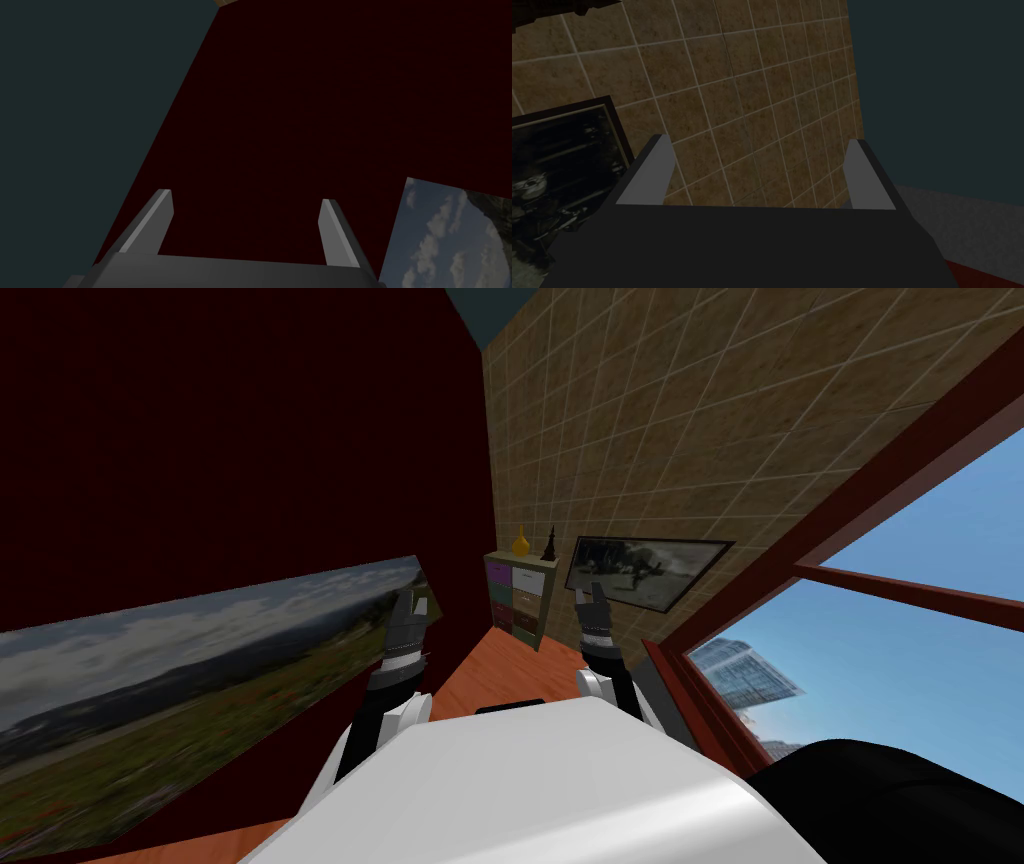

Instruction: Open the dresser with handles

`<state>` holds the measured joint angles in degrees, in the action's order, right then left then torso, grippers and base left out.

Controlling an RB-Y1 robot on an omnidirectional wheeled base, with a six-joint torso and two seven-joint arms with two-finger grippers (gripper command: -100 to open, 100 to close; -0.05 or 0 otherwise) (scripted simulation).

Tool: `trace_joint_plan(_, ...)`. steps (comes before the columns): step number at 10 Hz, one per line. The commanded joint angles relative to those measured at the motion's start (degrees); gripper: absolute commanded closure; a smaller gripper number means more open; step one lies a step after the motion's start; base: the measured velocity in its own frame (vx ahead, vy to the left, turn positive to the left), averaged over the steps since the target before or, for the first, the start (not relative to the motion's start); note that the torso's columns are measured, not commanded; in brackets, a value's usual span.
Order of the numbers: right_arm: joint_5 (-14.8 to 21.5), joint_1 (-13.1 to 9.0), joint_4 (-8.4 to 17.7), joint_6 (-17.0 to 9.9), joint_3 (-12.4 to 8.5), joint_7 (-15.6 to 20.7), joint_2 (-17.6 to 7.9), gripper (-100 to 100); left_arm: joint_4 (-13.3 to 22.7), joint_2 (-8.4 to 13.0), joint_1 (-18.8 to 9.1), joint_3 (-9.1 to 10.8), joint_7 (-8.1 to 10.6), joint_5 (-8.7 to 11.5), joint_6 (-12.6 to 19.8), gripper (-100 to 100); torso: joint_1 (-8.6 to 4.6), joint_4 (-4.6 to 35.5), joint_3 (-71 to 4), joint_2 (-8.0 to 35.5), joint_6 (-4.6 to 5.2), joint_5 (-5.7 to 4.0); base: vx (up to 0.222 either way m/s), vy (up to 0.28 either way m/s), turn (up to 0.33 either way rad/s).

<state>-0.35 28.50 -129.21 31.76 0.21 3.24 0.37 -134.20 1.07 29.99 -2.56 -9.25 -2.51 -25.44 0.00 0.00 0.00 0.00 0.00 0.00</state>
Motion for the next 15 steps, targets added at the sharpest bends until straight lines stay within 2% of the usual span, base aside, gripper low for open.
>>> trace_joint_plan(1,0.0,0.0,0.0,0.0,0.0,0.0,0.0,0,0.0,0.0,0.0,0.00,0.00,0.0,0.0,0,0.00,2.3,-4.7,2.3,0.00,0.00,0.000,0.000,0.000)
trace_joint_plan(9,0.0,0.0,0.0,0.0,0.0,0.0,0.0,0,0.0,0.0,0.0,0.00,0.00,0.0,0.0,0,0.00,35.4,-70.7,35.4,0.00,0.00,0.000,0.000,0.000)
trace_joint_plan(10,0.3,-0.1,0.4,0.0,-0.1,0.9,-1.9,-100,0.0,0.0,0.0,0.00,0.00,0.0,0.0,0,0.00,39.6,-79.2,39.6,0.00,0.00,0.021,0.008,-0.033)
trace_joint_plan(12,1.0,-0.4,1.2,0.1,-0.3,3.0,-4.5,-100,0.0,0.0,0.0,0.00,0.00,0.0,0.0,0,0.04,42.0,-84.3,42.0,0.00,0.01,0.049,0.023,-0.060)
trace_joint_plan(15,2.8,-1.1,3.2,0.2,-0.9,7.8,-7.7,-100,0.0,0.0,0.0,0.00,0.00,0.0,0.0,0,0.02,42.3,-84.6,42.2,0.00,0.00,0.081,0.031,-0.085)
